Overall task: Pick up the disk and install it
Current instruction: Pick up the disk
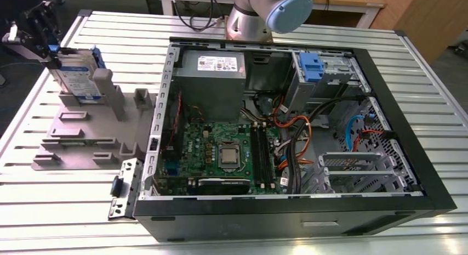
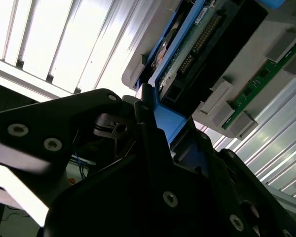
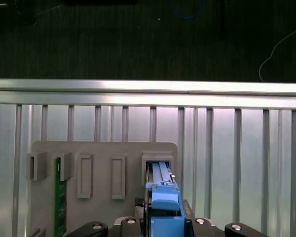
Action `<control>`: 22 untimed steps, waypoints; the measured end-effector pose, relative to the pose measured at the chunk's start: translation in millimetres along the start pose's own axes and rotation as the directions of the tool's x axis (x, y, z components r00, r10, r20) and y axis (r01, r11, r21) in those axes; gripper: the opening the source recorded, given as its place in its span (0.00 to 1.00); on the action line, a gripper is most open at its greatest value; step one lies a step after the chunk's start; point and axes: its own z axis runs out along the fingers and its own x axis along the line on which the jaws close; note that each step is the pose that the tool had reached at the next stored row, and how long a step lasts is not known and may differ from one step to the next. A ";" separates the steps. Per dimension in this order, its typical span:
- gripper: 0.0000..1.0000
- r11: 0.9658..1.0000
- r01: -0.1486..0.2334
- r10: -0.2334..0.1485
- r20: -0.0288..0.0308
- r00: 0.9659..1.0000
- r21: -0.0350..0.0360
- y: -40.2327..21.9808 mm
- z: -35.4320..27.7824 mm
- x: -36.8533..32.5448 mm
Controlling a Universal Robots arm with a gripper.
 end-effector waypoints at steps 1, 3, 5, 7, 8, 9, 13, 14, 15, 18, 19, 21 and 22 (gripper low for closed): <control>0.36 1.000 0.000 0.000 0.000 1.000 0.000 0.0 0.0 0.0; 0.36 1.000 0.000 0.000 0.000 1.000 0.000 0.0 -0.1 0.0; 0.36 1.000 0.000 0.000 0.000 1.000 0.000 0.0 -0.8 0.0; 0.36 1.000 0.000 0.000 0.000 1.000 0.000 0.0 -1.6 0.0; 0.36 1.000 0.000 0.000 0.000 1.000 0.000 0.0 -2.0 0.0; 0.36 1.000 0.000 0.000 0.000 1.000 0.000 0.0 -2.5 0.0; 0.36 1.000 0.000 0.000 0.000 1.000 0.000 0.0 -5.3 0.1; 0.36 1.000 0.000 0.000 0.000 1.000 0.000 0.0 -6.0 0.1; 0.36 1.000 0.000 0.000 0.000 1.000 0.000 0.0 -6.8 0.1; 0.36 1.000 0.000 0.000 0.000 1.000 0.000 0.0 -8.8 0.2; 0.36 1.000 0.000 0.000 0.000 1.000 0.000 -0.1 -9.4 0.2; 0.36 1.000 0.000 0.000 0.000 1.000 0.000 -0.1 -10.6 0.2; 0.36 1.000 0.000 0.000 0.000 1.000 0.000 0.0 -11.2 0.2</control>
